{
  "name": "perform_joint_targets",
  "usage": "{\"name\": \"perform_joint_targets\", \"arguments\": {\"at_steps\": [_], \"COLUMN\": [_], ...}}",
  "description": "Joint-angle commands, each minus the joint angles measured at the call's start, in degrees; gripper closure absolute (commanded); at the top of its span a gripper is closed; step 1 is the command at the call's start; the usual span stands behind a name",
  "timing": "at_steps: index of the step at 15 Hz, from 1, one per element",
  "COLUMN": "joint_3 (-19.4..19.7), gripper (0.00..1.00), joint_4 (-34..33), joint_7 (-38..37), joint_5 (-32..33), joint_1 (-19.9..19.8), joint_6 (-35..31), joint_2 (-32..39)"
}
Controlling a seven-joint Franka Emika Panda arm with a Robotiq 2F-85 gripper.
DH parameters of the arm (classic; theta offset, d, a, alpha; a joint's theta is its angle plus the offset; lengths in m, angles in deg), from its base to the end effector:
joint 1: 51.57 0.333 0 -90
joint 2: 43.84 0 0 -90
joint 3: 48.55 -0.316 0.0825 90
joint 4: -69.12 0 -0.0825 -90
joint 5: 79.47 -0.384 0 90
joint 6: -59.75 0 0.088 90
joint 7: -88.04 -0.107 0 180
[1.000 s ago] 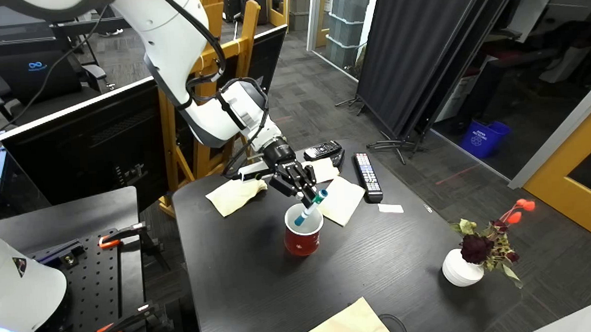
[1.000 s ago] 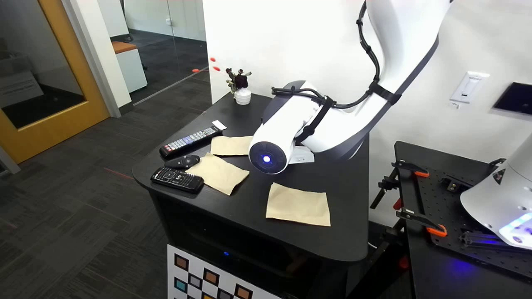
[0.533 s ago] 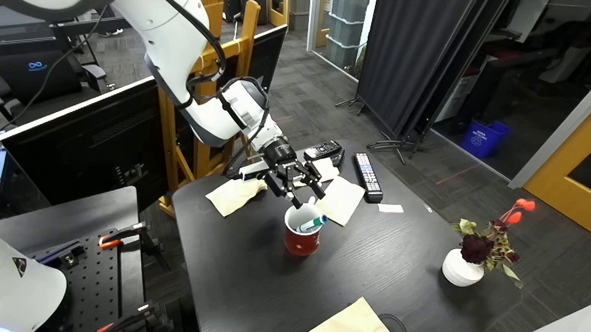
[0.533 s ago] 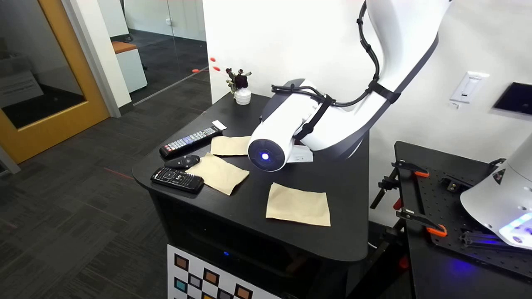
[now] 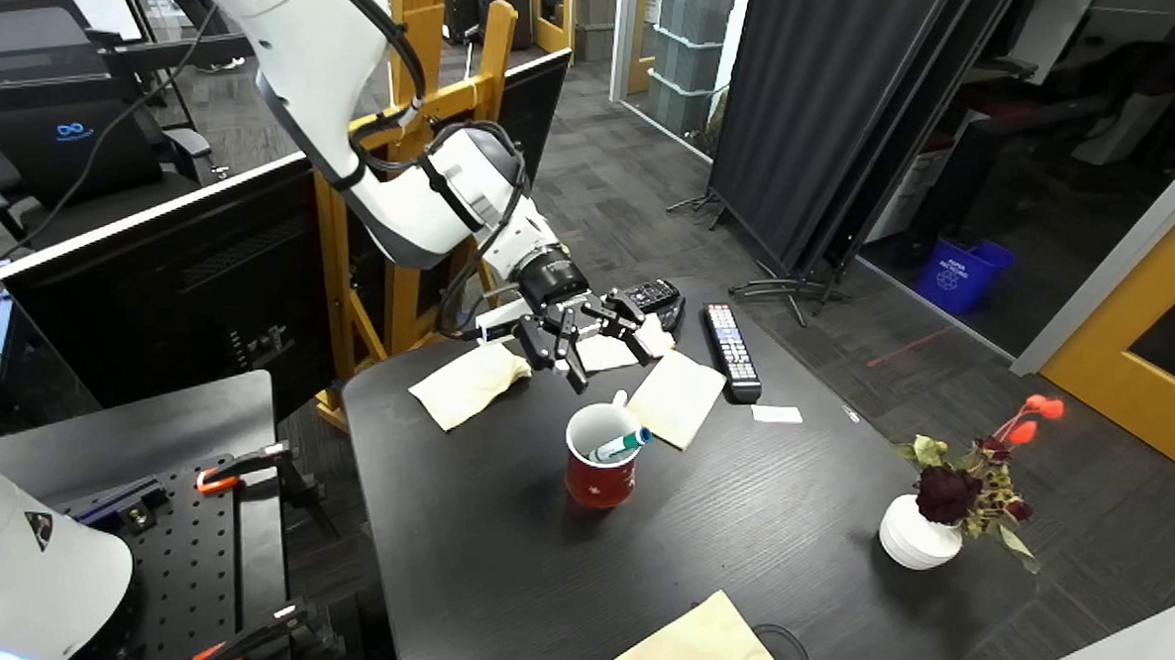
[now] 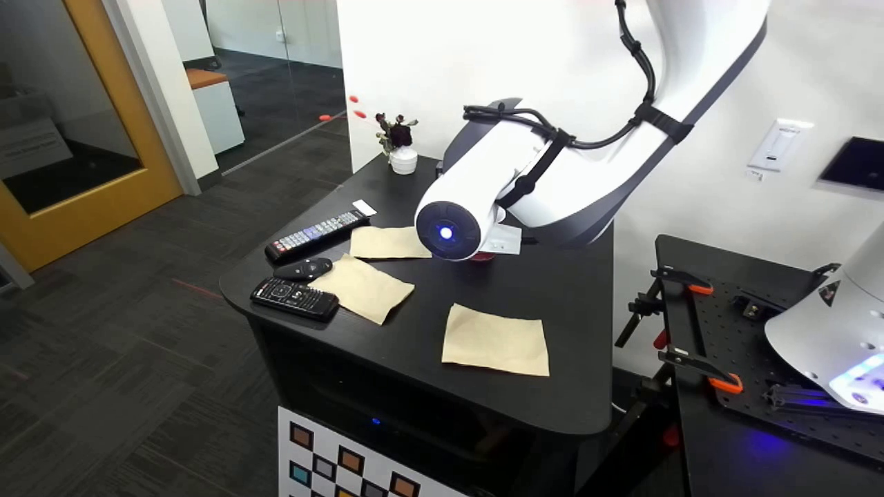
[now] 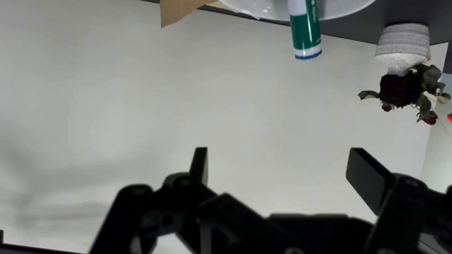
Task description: Pick up the pen from the table and put it in the red mug cup.
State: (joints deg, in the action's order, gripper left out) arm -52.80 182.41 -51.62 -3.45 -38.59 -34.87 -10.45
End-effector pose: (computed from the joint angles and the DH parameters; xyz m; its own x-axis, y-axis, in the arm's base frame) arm 0.5584 0.0714 0.1791 0.1627 -0.2181 0.9623 -0.9790 -0.1567 0.1300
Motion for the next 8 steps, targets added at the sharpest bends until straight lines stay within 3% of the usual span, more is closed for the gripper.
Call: {"name": "perform_joint_targets", "arguments": {"at_steps": [1,5,6,8], "joint_3": [-1.3,-1.3,-1.4,-1.4], "gripper": [0.00,0.00,0.00,0.00], "joint_4": [5.3,8.6,5.0,6.2], "joint_7": [-3.4,-2.7,-2.1,-2.1], "joint_5": [-0.4,0.1,0.3,0.3], "joint_1": [-0.7,-2.6,-1.5,-2.1], "joint_6": [1.7,-1.3,0.9,0.5], "joint_2": [-6.2,-10.7,-6.6,-8.2]}}
